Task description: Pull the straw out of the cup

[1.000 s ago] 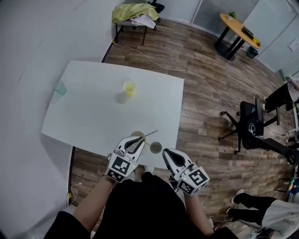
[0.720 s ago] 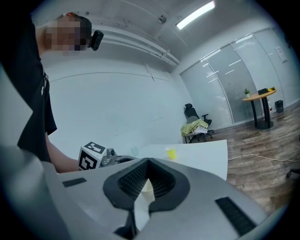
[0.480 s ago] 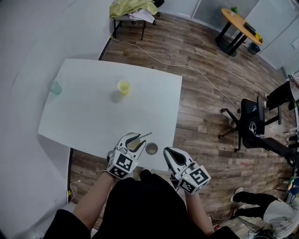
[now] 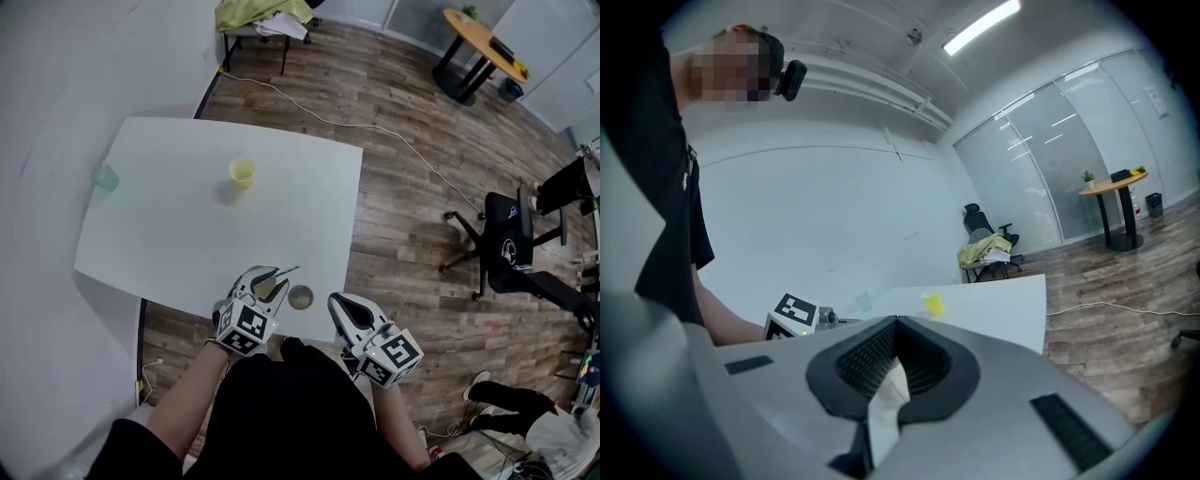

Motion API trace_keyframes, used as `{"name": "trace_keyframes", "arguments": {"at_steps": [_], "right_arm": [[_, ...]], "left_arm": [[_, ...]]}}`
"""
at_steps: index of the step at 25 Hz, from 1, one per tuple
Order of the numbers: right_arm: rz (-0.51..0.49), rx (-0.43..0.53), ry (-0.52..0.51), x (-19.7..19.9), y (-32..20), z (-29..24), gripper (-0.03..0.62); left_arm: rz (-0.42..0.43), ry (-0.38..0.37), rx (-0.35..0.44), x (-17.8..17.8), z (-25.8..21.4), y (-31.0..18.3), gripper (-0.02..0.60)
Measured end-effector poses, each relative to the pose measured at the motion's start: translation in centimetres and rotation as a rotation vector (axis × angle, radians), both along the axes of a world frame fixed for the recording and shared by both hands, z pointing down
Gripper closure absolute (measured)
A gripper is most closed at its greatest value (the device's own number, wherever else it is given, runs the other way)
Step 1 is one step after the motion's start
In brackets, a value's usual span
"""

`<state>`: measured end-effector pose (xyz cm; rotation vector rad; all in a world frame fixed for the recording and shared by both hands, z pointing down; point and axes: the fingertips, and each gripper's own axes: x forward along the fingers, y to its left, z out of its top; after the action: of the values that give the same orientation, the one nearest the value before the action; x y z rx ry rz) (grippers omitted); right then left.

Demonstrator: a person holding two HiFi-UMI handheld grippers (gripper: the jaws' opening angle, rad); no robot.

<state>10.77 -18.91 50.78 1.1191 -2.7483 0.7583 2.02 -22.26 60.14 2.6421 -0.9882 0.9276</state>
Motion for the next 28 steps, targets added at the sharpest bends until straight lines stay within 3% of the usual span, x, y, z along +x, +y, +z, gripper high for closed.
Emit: {"name": "trace_keyframes", "arguments": {"at_steps": [13,28], "right_arm": [[0.031,-0.01,-0.002,1.5,-0.5,0.3,0.577],[0.046,0.012,-0.013,0.8,0.2,-0.2,0.577]], "left_arm": [[0.019,-0.074,-0.004,0.2,0.5,-0.5,0.522],[0.037,-0.068,0.046,0.0,-1.2,-0.7,0.551]]}}
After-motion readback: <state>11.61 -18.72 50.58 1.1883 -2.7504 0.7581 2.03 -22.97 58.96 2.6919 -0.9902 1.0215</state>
